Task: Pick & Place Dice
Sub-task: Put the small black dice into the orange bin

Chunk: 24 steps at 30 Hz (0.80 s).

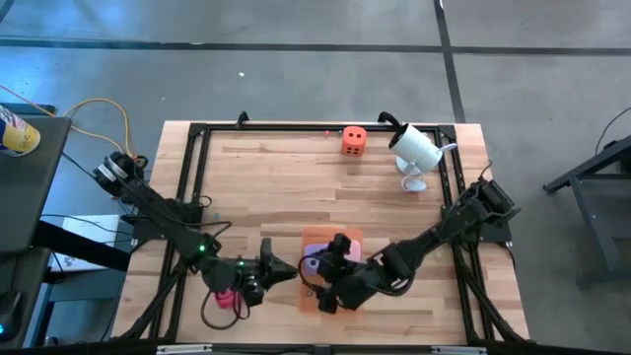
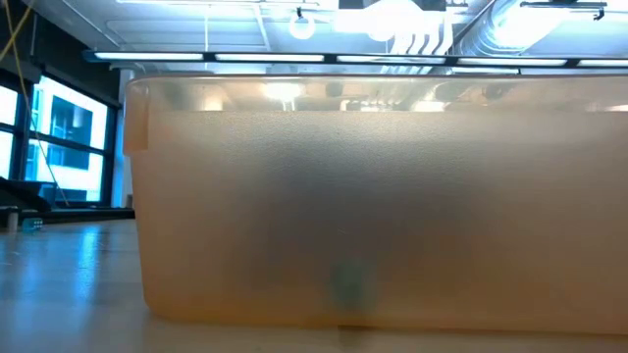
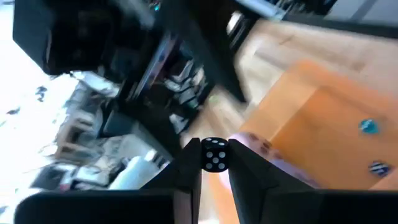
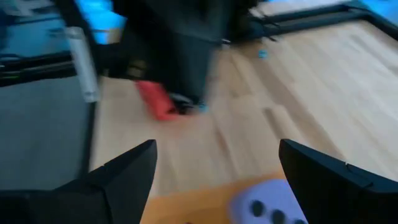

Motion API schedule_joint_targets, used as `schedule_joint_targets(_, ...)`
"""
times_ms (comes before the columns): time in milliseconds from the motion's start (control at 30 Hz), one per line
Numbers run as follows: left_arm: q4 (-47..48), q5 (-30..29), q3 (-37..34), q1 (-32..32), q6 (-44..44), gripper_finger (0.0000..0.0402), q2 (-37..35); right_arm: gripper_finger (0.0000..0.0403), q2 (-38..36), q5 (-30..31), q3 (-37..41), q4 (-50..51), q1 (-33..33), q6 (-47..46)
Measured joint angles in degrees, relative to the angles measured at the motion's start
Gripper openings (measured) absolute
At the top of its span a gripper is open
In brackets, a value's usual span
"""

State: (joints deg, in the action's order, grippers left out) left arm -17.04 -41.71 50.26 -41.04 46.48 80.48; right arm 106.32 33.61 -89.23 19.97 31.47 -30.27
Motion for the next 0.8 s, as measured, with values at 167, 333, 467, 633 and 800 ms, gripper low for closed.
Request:
schedule_joint_targets(167,-0.8,-1.8,0.0,-0.9,1.2,0.0054,0.2,0.0327,0.0,-2.7,0.0,-6.1,0.4,4.9)
schedule_joint_targets(333,-5.9,-2.0,0.0,-1.8,4.9,0.0054,0.2,0.0327,0.0,-0.7,0.0,-6.5,-0.8,2.3)
schedule_joint_targets(467,-8.4,-2.1,0.0,-2.0,7.6,0.0054,0.2,0.0327,0.0,-2.5,0.0,-8.1,-1.9,2.0)
schedule_joint_targets(633,-8.4,-1.9,0.0,-2.0,8.1,0.0054,0.2,0.0327,0.0,-5.9,0.0,-10.9,-2.3,2.9)
schedule_joint_targets(800,-8.5,-1.8,0.0,-2.0,8.2,0.0054,0.2,0.0327,0.0,-8.6,0.0,-14.5,-2.7,4.6)
